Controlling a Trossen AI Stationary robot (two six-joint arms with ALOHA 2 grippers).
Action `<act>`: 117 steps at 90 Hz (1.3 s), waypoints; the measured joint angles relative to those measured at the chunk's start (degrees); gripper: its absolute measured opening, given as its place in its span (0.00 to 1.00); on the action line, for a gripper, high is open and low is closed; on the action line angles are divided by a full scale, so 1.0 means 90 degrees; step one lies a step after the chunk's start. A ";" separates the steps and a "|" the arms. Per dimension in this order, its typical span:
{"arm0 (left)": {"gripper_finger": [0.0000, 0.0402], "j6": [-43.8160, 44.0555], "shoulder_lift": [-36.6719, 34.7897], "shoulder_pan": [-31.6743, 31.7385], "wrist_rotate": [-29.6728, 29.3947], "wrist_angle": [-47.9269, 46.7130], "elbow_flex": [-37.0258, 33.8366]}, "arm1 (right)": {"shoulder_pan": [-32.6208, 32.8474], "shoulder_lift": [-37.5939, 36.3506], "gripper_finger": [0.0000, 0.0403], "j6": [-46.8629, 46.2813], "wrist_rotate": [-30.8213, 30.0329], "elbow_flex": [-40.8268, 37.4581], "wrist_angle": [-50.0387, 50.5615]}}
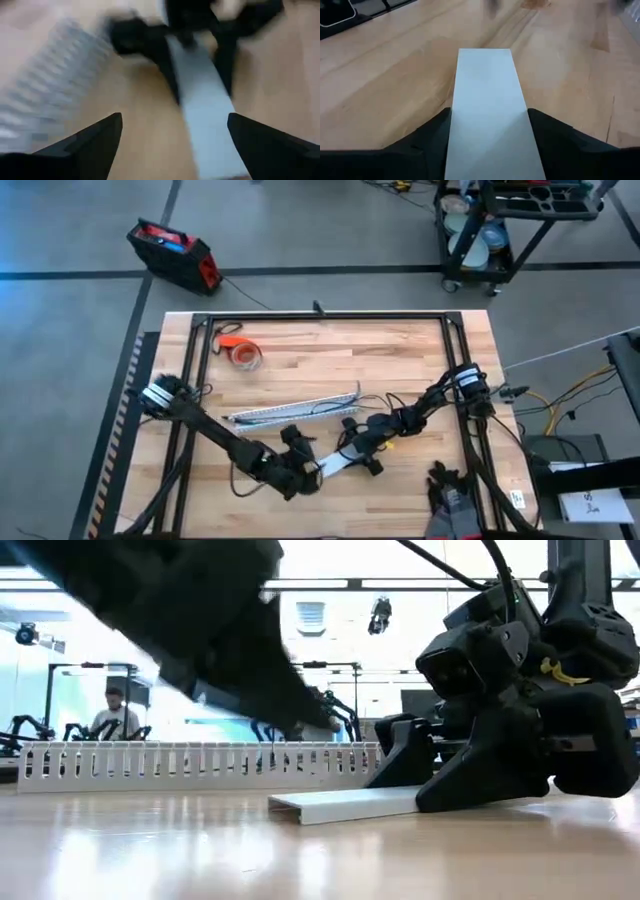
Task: Ziptie cables
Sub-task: Close the white cable duct
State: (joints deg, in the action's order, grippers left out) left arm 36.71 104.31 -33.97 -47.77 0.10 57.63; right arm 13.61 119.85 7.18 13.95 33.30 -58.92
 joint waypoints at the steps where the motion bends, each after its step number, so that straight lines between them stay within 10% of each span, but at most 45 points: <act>1: 0.87 0.0004 -0.0069 -0.0013 -0.0069 0.0014 -0.0058 | 0.0000 0.0000 0.54 -0.0008 -0.0004 -0.0001 -0.0007; 56: 0.87 -0.1236 -0.3183 0.1016 0.0123 0.1314 -0.2617 | -0.0030 -0.2650 0.54 0.0337 -0.1074 -0.0100 0.2439; 86: 0.87 -0.2802 -0.2718 0.2591 0.2563 0.2783 -0.2803 | -0.0883 -0.3698 0.54 0.0453 -0.1251 -0.0333 0.2897; 117: 0.87 -0.3386 -0.1768 0.3488 0.3464 0.3187 -0.2849 | -0.1908 -0.3683 0.54 0.0930 -0.1212 -0.0315 0.3214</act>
State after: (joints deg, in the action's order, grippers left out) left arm 6.24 88.40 -2.57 -16.59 28.78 32.00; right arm -3.57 86.71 15.55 3.04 30.47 -29.99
